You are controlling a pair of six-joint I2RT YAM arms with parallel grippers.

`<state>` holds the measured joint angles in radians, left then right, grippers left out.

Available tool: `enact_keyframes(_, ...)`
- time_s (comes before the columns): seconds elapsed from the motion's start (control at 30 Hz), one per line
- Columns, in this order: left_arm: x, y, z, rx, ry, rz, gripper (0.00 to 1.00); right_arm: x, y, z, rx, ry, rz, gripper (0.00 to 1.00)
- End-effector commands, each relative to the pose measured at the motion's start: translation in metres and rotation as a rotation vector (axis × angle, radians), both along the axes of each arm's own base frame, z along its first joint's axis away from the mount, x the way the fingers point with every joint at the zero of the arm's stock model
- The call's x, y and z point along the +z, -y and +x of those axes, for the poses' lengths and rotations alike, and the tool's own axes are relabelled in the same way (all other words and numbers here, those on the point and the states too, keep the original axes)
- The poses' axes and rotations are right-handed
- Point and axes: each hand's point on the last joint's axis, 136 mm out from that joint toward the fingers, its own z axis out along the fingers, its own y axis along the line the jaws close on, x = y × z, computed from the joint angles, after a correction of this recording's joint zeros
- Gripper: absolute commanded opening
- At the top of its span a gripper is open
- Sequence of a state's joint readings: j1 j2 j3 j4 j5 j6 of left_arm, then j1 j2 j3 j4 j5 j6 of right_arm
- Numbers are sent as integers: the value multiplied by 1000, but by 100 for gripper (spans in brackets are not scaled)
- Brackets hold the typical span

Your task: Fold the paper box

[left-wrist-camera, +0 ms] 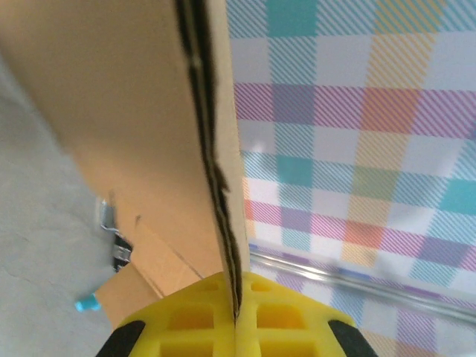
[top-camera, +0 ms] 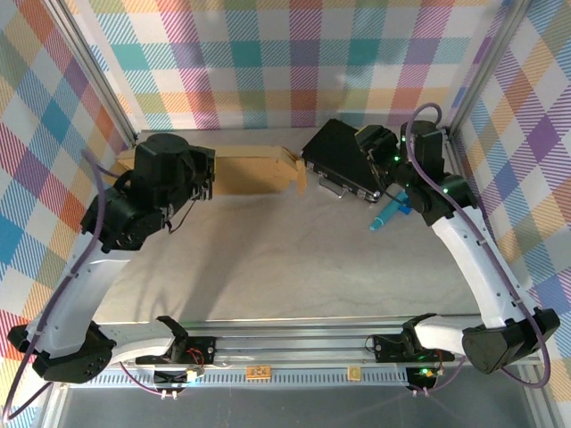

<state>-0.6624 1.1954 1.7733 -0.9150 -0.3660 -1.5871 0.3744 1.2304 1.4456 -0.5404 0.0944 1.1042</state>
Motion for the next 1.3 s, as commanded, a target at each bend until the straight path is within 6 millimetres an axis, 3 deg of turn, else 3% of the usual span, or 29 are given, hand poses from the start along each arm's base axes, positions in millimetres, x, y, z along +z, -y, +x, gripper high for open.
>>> enact_keyframes(0.0,8,-16,-12,67,-47,10,0,25,19,-7,-11,90,-145,66)
enact_keyframes(0.1,11,-13,-1,109,-49,-6,0,28,20,-5,-10,95,-153,66)
enact_keyframes(0.17,-1,-6,17,133,-72,-23,0,24,17,-3,-2,81,-145,66)
enact_keyframes(0.2,-8,2,32,120,-75,-42,0,21,15,-2,5,67,-137,66)
enact_keyframes(0.27,-43,23,66,76,-135,-92,0,15,9,0,26,45,-119,66)
enact_keyframes(0.37,-77,60,129,1,-71,-230,0,6,0,1,59,9,-89,66)
enact_keyframes(0.43,-96,67,162,-17,-44,-223,0,0,-4,-1,77,-18,-60,66)
enact_keyframes(0.5,-112,69,180,-24,-48,-184,0,-7,-9,-3,90,-48,-19,66)
enact_keyframes(0.63,-159,79,188,-47,-103,-191,0,-28,-25,-10,101,-142,104,65)
enact_keyframes(0.73,-181,84,187,-68,-119,-212,0,-44,-44,-10,90,-196,181,65)
enact_keyframes(0.87,-187,83,185,-71,-116,-207,0,-69,-77,0,63,-284,290,64)
enact_keyframes(1.03,-192,88,181,-102,-135,-204,0,-92,-133,27,29,-347,460,63)
enact_keyframes(1.27,-198,77,175,-87,-146,-216,0,-119,-169,60,3,-404,484,57)
